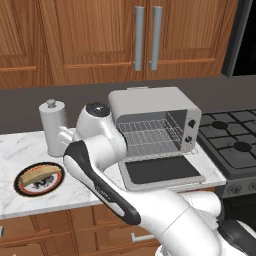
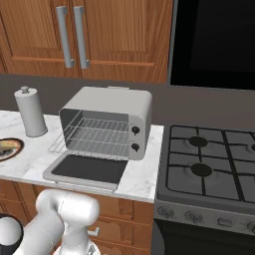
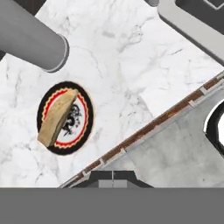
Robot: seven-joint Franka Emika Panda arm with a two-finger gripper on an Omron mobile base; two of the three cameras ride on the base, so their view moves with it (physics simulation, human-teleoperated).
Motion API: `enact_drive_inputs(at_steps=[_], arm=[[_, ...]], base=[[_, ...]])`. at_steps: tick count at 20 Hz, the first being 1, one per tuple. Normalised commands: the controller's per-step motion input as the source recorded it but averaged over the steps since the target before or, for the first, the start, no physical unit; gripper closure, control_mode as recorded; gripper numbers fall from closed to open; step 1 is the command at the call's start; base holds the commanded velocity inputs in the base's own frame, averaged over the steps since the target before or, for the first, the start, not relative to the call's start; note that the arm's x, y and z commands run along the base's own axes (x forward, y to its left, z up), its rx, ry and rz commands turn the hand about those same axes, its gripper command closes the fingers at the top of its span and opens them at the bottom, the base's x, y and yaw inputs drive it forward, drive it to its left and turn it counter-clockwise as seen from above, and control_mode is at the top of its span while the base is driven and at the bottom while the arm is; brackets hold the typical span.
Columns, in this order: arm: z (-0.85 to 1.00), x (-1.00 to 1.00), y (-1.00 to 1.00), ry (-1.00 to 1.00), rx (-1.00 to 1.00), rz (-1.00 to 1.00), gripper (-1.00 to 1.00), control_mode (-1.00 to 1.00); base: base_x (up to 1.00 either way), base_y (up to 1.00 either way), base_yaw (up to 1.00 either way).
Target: Pull the toaster oven rack outwards. Pick up the baguette from the plate and place it on the toaster oven rack. Close the toaster oven door fully and set the temperature to the lowest setting.
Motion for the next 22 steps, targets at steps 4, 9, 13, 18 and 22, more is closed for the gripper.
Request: enact_drive_inputs(at_steps=[4, 9, 13, 18, 22], arm=[[-0.13, 0.60, 0.73, 0.00, 0.00, -0.16, 1.00, -1.00], [-0.12, 0.49, 0.37, 0.09, 0.01, -0.02, -1.00, -1.00], [-0.11, 0.13, 0.00, 0.18, 0.06, 0.03, -1.00, -1.00], [-0.22, 0.03, 0.06, 0.12, 0.00, 0.01, -1.00, -1.00], [-0.35, 0.00, 0.15, 0.00, -0.02, 0.00, -1.00, -1.00]], base=[[0.00, 0.00, 0.00], [0.00, 0.00, 0.00], [0.00, 0.00, 0.00], [0.00, 0.00, 0.00], [0.00, 0.00, 0.00]])
